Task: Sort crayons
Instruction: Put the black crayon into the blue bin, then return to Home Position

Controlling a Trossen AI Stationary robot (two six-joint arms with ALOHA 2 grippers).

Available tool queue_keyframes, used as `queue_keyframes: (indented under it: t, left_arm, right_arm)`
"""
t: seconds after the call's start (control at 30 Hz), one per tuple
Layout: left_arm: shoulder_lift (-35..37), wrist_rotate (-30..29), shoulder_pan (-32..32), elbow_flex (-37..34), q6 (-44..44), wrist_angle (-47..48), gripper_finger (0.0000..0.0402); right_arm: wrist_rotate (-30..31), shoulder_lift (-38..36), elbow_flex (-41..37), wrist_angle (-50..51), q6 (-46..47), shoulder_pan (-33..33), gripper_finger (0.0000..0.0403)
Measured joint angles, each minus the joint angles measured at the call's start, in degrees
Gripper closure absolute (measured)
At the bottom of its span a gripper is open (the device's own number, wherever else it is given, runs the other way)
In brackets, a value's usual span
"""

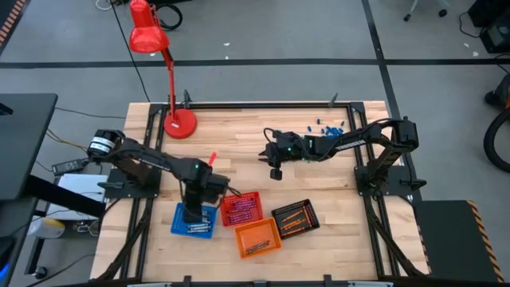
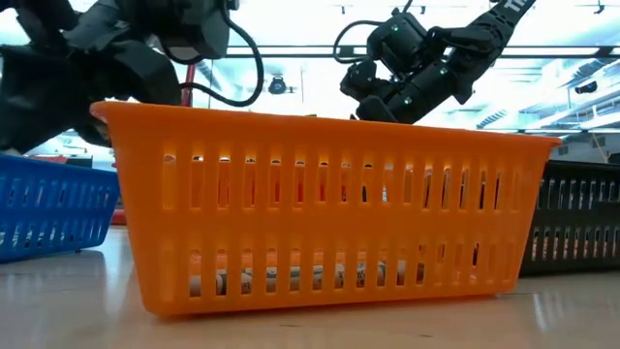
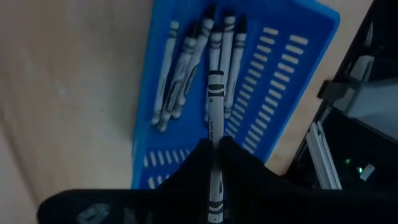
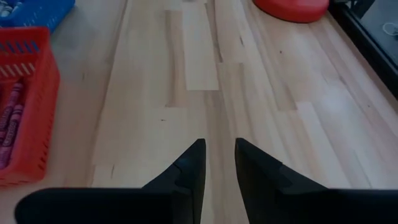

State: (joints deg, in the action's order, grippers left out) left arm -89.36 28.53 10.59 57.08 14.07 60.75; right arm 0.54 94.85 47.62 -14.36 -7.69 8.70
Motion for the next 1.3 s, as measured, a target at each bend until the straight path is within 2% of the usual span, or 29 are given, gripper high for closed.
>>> queue_keyframes:
  t: [0.13, 0.27, 0.43, 0.53, 0.67, 0.8, 0.97, 1.1, 1.3]
  left_arm:
    - [0.0, -0.2, 2.0, -1.7, 3.2, -6.0, 0.0356]
    - [0.0, -2.8, 3.2, -2.0, 5.3, -8.7, 0.0319]
    - [0.0, -2.6, 2.8, -1.8, 5.4, -8.0, 0.0273]
    - [0.0, -1.6, 2.0, 0.2, 1.8, -5.4, 0.0264]
    - [2.4, -7.1, 0.2, 1.2, -4.6, -3.6, 0.0271]
    - [6.7, -12.2, -2.8, 1.3, -10.7, -5.4, 0.0287]
    - [13.7, -19.5, -8.0, 0.9, -15.5, -11.0, 0.0305]
    - [19.8, -26.0, -11.5, -2.1, -18.2, -18.4, 0.0318]
    - [26.4, -35.7, -15.7, -7.0, -18.1, -30.7, 0.0332]
  right_arm:
    - [0.0, 0.0, 0.0, -0.1, -1.3, 0.5, 0.0312]
    - [0.0, 0.0, 0.0, -0.6, -2.7, 1.1, 0.0312]
    - [-0.1, 0.0, 0.0, -0.8, -3.4, 1.7, 0.0312]
    - [0.0, -1.5, 0.1, 2.6, -4.2, 2.1, 0.0312]
    - [0.0, -7.5, 1.1, 10.4, -4.1, 3.0, 0.0312]
    - [1.8, -14.3, -1.7, 11.1, -2.2, 4.9, 0.0312]
    - [2.4, -22.3, -8.6, 4.9, 0.4, 7.9, 0.0313]
    - [2.4, -28.3, -14.0, -0.1, 2.0, 9.7, 0.0313]
    - [2.4, -36.9, -18.8, -2.3, 3.5, 12.1, 0.0313]
